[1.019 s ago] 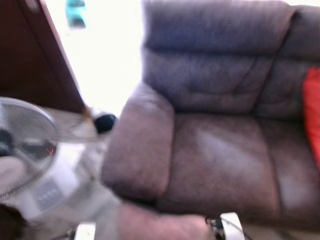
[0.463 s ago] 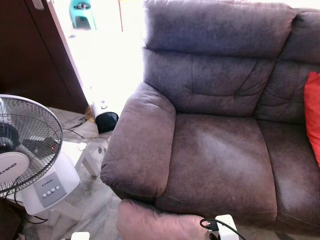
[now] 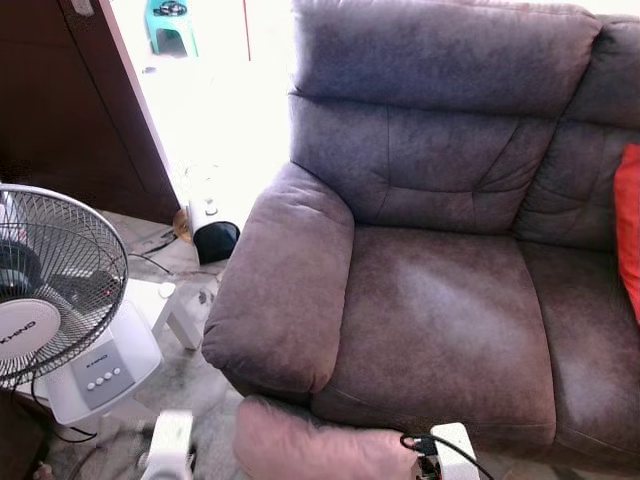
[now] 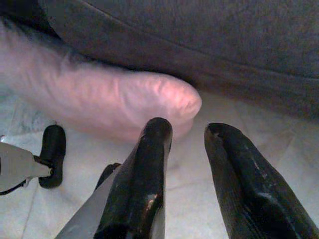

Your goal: Move the pillow to the sofa from floor

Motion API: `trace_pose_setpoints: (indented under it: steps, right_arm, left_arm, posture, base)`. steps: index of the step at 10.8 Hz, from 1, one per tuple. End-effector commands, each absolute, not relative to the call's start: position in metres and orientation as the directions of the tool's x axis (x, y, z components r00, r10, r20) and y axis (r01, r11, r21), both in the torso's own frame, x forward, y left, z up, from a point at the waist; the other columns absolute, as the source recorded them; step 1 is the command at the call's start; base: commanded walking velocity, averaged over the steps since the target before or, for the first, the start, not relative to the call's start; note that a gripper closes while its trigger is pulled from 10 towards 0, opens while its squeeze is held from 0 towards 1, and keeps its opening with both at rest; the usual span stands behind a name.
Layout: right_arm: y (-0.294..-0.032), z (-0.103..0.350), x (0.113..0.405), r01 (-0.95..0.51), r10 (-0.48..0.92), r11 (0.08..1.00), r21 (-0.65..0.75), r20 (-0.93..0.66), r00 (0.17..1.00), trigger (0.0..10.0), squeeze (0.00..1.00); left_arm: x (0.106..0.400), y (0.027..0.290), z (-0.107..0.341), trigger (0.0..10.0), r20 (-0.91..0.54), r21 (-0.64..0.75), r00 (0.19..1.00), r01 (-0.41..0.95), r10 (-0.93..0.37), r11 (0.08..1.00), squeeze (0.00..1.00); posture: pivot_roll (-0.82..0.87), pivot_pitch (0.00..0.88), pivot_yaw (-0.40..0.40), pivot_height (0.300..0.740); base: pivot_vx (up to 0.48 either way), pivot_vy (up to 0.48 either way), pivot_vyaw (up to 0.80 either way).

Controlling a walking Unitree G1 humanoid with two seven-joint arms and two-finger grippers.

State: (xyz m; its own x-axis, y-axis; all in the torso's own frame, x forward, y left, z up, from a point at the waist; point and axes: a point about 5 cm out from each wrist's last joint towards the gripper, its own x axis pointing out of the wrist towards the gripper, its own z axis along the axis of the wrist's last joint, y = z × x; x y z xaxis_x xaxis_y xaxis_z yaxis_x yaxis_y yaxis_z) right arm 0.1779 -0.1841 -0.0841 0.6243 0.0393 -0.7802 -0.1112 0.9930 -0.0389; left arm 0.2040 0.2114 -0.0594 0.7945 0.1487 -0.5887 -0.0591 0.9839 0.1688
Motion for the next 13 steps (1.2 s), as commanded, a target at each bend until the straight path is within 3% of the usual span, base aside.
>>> trace_pose_setpoints:
  steps: [1, 2, 8, 13]
  right_arm:
    - [-0.174, -0.079, 0.191, -0.082, 0.05, 0.997, -0.005, -0.754, 0.655, 10.0, 0.0]
    - [-0.167, -0.074, 0.203, -0.109, 0.057, 0.994, -0.023, -0.74, 0.671, 10.0, 0.0]
    - [-0.189, -0.079, 0.191, -0.01, -0.03, 0.999, -0.046, -0.781, 0.624, 10.0, 0.0]
    - [-0.197, -0.088, 0.171, 0.007, -0.065, 0.997, -0.074, -0.824, 0.563, 10.0, 0.0]
  left_arm:
    - [0.199, 0.207, -0.065, 10.0, -0.628, 0.134, 0.769, -0.047, 0.121, 0.99, 0.0]
    - [0.198, 0.205, -0.067, 10.0, -0.657, 0.093, 0.746, -0.067, 0.112, 0.993, 0.03]
    - [0.192, 0.219, -0.068, 10.0, -0.649, 0.045, 0.727, -0.259, 0.225, 0.965, 0.0]
    - [0.19, 0.221, -0.067, 10.0, -0.634, 0.046, 0.74, -0.253, 0.224, 0.966, 0.0]
  posture:
    - [0.16, 0.142, -0.022, 0.74]
    - [0.16, 0.151, -0.025, 0.74]
    - [0.15, 0.16, -0.023, 0.74]
    - [0.15, 0.144, -0.021, 0.74]
  base:
    - [0.0, 0.0, 0.0]
    - [0.0, 0.0, 0.0]
    - [0.0, 0.0, 0.0]
    - [0.0, 0.0, 0.0]
